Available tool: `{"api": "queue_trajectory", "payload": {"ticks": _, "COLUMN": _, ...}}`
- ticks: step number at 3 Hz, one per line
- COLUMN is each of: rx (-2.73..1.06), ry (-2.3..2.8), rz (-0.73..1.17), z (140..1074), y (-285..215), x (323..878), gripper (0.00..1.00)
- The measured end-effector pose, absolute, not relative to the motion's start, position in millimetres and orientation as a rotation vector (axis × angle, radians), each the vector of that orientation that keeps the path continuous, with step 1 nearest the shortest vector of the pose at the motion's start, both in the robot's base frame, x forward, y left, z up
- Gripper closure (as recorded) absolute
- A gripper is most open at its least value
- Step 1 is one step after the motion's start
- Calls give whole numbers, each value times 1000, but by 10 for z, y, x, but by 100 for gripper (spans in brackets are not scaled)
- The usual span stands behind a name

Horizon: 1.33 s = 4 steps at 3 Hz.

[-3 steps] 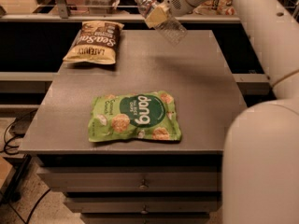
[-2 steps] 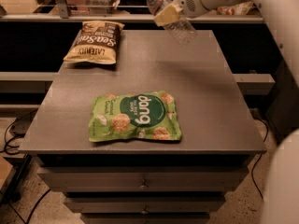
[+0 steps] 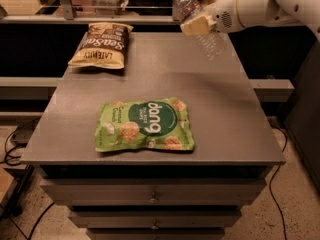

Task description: Place water bottle upright

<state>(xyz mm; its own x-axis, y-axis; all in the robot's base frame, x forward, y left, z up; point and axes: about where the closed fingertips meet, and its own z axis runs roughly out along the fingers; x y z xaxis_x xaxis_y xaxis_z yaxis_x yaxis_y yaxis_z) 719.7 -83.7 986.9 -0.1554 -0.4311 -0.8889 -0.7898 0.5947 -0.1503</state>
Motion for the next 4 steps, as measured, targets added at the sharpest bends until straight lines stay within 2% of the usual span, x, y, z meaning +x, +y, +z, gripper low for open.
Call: {"api": "queue_trajectory", "payload": {"ticks": 4, "rx": -800, "ry": 1464, "rz": 505, "z": 10117, "y": -1194, "x": 7131, "gripper": 100}}
